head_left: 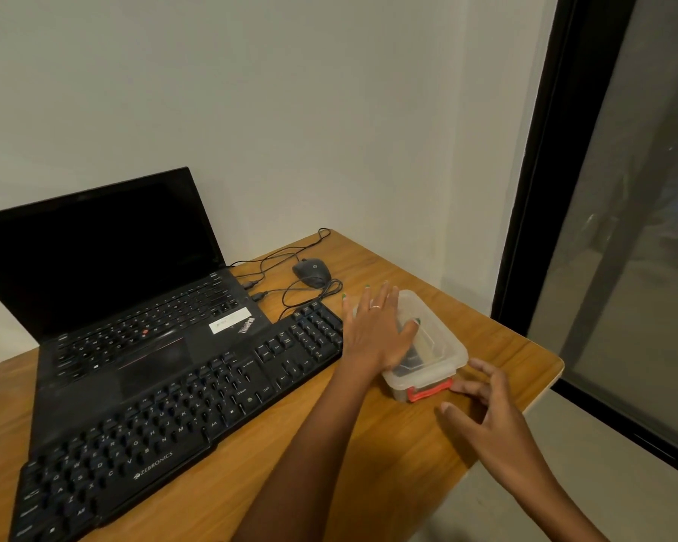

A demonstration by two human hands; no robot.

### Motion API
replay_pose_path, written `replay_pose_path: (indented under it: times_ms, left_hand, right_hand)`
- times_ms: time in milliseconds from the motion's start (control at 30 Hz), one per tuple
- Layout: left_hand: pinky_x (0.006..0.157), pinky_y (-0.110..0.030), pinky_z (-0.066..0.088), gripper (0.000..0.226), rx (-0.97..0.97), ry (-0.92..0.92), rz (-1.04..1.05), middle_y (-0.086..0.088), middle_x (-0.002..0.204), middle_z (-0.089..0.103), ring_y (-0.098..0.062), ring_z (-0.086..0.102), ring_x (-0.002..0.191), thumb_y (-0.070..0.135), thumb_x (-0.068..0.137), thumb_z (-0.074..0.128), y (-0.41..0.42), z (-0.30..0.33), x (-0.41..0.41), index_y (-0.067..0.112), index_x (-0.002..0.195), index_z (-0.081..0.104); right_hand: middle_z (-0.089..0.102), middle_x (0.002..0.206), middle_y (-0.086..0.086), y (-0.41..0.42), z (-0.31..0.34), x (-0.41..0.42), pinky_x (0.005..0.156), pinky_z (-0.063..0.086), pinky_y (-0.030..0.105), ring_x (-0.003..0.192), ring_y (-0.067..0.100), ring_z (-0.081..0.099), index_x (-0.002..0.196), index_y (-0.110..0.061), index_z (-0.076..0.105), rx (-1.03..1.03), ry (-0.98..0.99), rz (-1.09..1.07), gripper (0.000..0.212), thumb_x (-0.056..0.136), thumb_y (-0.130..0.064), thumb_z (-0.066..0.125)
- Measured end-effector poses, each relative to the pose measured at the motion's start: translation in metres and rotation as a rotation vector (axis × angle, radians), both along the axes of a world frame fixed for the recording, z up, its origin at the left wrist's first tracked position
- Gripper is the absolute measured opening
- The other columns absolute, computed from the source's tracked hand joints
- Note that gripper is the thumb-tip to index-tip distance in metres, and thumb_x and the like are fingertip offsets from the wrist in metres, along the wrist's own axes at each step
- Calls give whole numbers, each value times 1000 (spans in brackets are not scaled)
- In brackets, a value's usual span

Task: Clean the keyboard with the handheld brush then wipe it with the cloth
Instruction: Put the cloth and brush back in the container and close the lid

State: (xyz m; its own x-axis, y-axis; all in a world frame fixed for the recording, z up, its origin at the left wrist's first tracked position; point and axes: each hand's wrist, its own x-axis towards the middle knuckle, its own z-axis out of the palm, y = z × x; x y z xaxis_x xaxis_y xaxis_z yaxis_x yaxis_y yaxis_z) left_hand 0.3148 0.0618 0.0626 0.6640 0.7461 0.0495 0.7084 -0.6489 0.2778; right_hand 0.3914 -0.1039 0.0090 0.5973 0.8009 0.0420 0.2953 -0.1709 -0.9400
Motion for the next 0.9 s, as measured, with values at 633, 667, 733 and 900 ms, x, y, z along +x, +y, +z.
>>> replay_pose_path:
  times_ms: [633,667,733,900]
  left_hand:
    - [118,-51,-3,66,0,122,-24,3,162,-5,-21,-9,148,53,101,19,6,-3,4,20,155,0]
    - [118,-51,-2,66,1,120,-25,3,162,-5,-21,-9,148,52,101,19,6,-4,4,20,155,0]
    - [118,-50,-2,65,7,116,-27,2,162,-4,-21,-9,148,52,101,19,6,-4,5,19,155,1]
    - [118,-51,-2,66,3,109,-28,3,162,-4,-21,-9,148,52,101,20,6,-4,4,19,155,0]
  right_hand:
    - [62,96,-12,7,13,-5,70,43,13,93,3,55,108,-32,60,183,-135,-90,36,76,-23,74]
    - [60,96,-9,9,14,-3,68,43,13,90,4,55,106,-32,60,180,-160,-96,35,75,-25,74]
    - [57,91,-8,10,16,2,65,41,13,84,7,53,103,-31,62,186,-229,-102,35,69,-33,72]
    - [46,105,-10,15,16,15,72,35,15,104,11,37,104,-32,67,132,-383,-120,46,60,-46,68]
